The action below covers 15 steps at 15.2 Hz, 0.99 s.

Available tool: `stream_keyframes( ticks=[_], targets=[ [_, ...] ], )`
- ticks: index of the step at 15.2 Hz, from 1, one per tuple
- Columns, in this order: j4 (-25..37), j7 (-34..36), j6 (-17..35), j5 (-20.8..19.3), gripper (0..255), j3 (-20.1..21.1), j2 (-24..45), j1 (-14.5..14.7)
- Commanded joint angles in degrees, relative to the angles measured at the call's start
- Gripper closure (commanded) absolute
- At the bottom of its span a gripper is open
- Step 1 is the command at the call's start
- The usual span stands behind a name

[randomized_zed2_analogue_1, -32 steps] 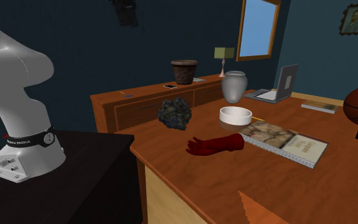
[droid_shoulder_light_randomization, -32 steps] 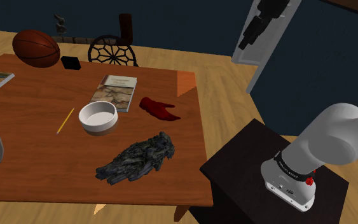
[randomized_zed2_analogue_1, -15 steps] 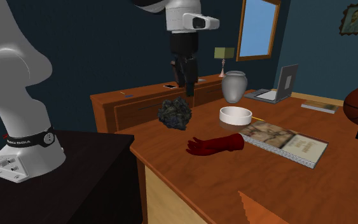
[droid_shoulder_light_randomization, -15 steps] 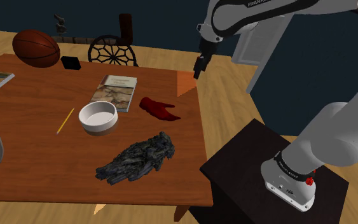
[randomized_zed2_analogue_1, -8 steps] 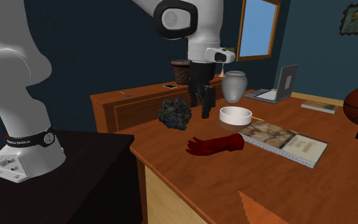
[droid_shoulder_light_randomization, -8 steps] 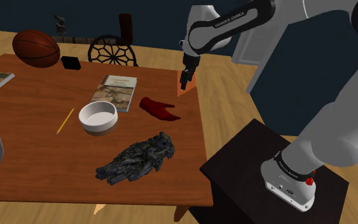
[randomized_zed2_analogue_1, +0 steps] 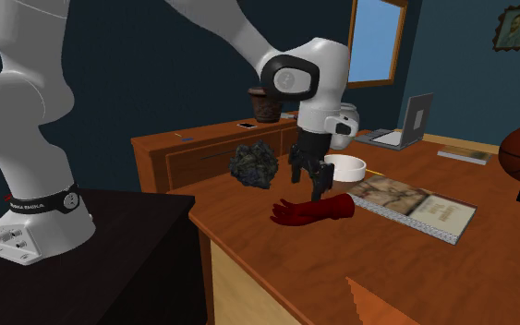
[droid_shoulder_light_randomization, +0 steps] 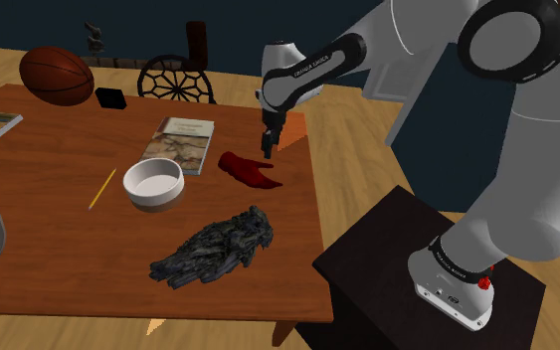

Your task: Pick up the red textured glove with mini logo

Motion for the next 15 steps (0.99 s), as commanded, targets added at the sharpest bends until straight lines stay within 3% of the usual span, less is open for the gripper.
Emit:
stream_keyframes(
  ticks=[1,12,13,15],
  targets=[
    [3.10,-0.46,0.25,-0.50,0,0.29,4.30,0.46],
    [5.17,-0.82,4.12,-0.76,0,0.42,10.73,0.77],
    [5.20,-0.83,4.09,-0.76,255,0.41,10.73,0.76],
    [5.22,-0.82,4.08,-0.77,255,0.41,10.75,0.76]
  ],
)
